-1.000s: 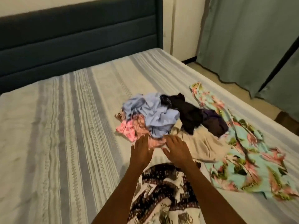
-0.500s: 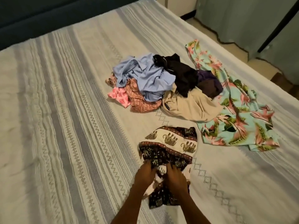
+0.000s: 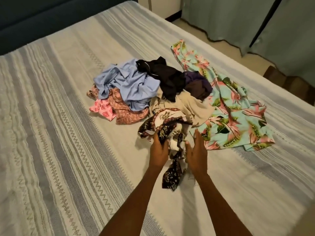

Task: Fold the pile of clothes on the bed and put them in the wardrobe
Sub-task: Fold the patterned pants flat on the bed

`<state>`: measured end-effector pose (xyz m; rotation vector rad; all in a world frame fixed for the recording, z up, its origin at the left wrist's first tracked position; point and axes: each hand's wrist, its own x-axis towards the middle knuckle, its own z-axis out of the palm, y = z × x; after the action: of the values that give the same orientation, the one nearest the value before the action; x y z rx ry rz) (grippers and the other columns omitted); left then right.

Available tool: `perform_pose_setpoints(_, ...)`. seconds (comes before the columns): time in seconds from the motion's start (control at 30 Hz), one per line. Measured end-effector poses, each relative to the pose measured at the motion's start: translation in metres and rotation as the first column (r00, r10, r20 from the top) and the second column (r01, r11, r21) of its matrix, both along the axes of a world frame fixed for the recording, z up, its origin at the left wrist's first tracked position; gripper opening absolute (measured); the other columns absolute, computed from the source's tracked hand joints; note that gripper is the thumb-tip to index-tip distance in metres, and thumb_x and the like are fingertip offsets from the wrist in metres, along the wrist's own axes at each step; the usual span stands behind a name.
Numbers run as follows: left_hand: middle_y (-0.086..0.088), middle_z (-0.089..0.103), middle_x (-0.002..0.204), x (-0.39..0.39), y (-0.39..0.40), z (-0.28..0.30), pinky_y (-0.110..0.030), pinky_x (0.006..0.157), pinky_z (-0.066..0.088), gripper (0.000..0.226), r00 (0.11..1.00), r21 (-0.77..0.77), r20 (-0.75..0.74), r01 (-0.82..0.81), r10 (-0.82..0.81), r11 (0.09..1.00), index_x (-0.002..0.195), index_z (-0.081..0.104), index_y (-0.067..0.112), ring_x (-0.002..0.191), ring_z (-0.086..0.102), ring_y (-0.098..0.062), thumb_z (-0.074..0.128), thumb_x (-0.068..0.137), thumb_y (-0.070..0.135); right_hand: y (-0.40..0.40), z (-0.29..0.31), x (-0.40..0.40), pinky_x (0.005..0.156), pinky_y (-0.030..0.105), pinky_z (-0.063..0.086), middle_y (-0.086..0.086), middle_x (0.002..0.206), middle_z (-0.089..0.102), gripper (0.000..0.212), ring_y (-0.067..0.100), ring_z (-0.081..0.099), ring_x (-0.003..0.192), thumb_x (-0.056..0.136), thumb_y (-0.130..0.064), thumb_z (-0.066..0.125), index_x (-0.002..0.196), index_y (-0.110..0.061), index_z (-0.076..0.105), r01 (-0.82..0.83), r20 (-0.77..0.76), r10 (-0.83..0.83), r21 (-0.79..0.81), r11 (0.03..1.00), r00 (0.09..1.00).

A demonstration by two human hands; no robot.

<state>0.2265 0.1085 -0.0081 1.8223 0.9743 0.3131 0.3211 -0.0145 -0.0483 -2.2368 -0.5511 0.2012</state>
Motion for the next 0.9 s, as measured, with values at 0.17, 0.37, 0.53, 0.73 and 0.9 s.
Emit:
perform_pose_setpoints(0.17,-0.017,0.037,0.154,-0.012,-0.015,-0.076,-0.053,0.118,0.02,0.083,0.838,0.097,-0.5,0.307,-0.22,0.947,0.158,0.006,0.012,0.145,0.03,-0.033,0.042,0.098,0.057,-0.07,-0.1,-0.06,0.121,0.054,0.009,0.005,0.166,0.011,0.088,0.031,0.009,0.153,0.093,-0.076,0.007,0.159,-0.019,0.02,-0.279,-0.093,0.268,-0.471,0.837,0.959)
perform_pose_setpoints(0.37,-0.02,0.027,0.16,-0.016,-0.028,-0.157,-0.061,0.113,-0.009,0.09,0.723,0.399,-0.678,0.515,-0.134,0.759,0.15,0.043,0.03,0.148,0.008,-0.041,-0.006,0.089,0.076,-0.076,-0.134,-0.073,0.122,0.054,0.013,0.006,0.166,0.015,0.076,0.03,0.009,0.153,0.098,-0.061,0.042,0.158,-0.017,0.021,-0.111,0.167,0.212,-0.47,0.875,0.963)
perform_pose_setpoints(0.53,-0.038,0.046,0.139,-0.018,-0.021,-0.18,-0.061,0.111,-0.024,0.061,0.598,0.343,-0.768,0.687,-0.229,0.64,0.148,0.037,0.031,0.14,0.022,-0.056,0.032,0.096,0.063,-0.079,-0.146,-0.075,0.122,0.052,0.017,0.004,0.166,0.017,0.063,0.027,0.012,0.153,0.103,-0.05,0.041,0.157,-0.021,0.026,-0.045,0.265,0.17,-0.42,0.906,0.949)
perform_pose_setpoints(0.73,-0.037,0.026,0.152,-0.031,-0.022,-0.184,-0.069,0.11,-0.013,0.058,0.724,0.401,-0.615,0.628,-0.313,0.667,0.151,0.033,0.038,0.146,-0.001,-0.053,0.029,0.098,0.06,-0.077,-0.147,-0.082,0.122,0.05,0.016,-0.001,0.166,0.015,0.06,0.024,0.011,0.154,0.105,-0.051,0.035,0.158,-0.026,0.024,0.031,0.3,0.112,-0.434,0.9,0.947)
perform_pose_setpoints(0.9,-0.012,0.036,0.156,-0.053,-0.021,-0.162,-0.046,0.123,-0.006,0.059,0.96,0.284,-0.008,0.27,-0.279,0.92,0.149,0.038,0.012,0.149,0.017,-0.018,0.033,0.103,0.049,-0.073,-0.144,-0.103,0.122,0.048,0.016,-0.001,0.164,0.022,0.055,0.024,0.017,0.152,0.106,-0.051,0.021,0.158,-0.032,0.022,0.193,0.327,-0.024,-0.495,0.847,0.945)
